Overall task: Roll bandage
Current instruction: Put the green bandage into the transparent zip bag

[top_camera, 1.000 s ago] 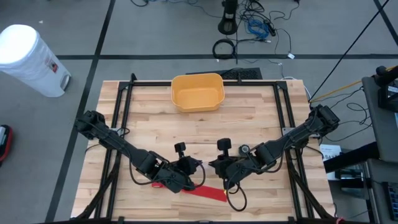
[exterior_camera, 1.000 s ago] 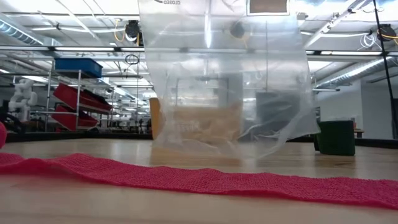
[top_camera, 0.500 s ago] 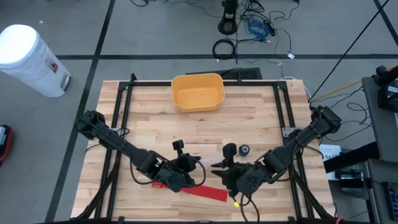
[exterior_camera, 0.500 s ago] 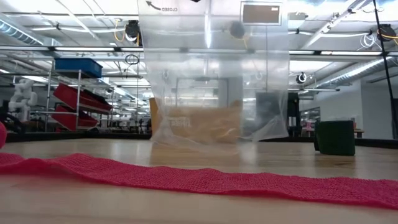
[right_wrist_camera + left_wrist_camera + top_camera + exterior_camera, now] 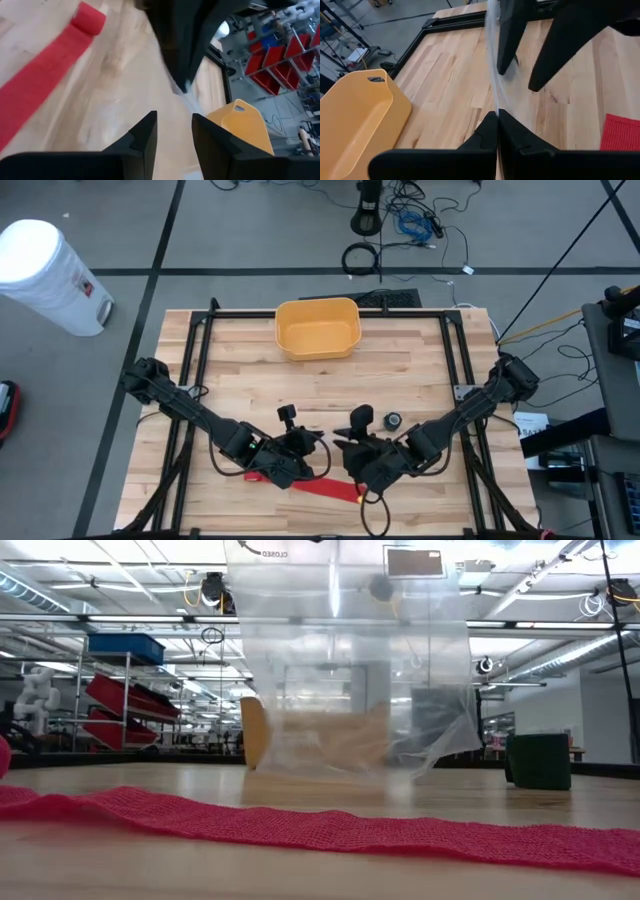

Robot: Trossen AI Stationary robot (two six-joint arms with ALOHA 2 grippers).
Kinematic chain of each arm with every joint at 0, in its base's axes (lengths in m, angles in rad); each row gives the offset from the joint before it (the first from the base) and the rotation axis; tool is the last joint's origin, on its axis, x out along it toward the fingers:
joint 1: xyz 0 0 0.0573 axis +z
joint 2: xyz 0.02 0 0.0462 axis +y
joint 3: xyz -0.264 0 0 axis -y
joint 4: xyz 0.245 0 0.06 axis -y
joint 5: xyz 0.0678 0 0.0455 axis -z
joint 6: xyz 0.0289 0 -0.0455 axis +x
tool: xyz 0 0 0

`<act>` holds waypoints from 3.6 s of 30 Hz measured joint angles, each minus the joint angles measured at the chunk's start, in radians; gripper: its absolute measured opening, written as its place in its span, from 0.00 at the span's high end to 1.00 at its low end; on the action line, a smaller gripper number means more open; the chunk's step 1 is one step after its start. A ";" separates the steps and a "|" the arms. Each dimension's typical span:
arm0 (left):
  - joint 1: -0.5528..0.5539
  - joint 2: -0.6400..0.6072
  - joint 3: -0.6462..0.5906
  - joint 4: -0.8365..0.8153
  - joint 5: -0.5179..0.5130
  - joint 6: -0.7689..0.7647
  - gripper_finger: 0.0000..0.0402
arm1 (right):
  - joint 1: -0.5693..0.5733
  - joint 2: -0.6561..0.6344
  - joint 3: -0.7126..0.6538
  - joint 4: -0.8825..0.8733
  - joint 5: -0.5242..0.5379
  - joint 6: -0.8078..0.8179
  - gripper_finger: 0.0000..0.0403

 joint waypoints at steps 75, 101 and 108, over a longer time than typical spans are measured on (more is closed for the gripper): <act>-0.016 0.001 -0.012 -0.009 -0.336 0.138 1.00 | 0.102 0.002 0.111 -0.327 -0.394 0.405 0.65; -0.020 0.007 -0.016 0.160 -0.205 0.264 1.00 | 0.193 -0.006 0.317 -0.457 -0.181 0.334 0.48; -0.021 0.007 -0.016 0.160 -0.219 0.266 1.00 | 0.313 -0.006 0.253 -0.857 -0.227 0.849 0.49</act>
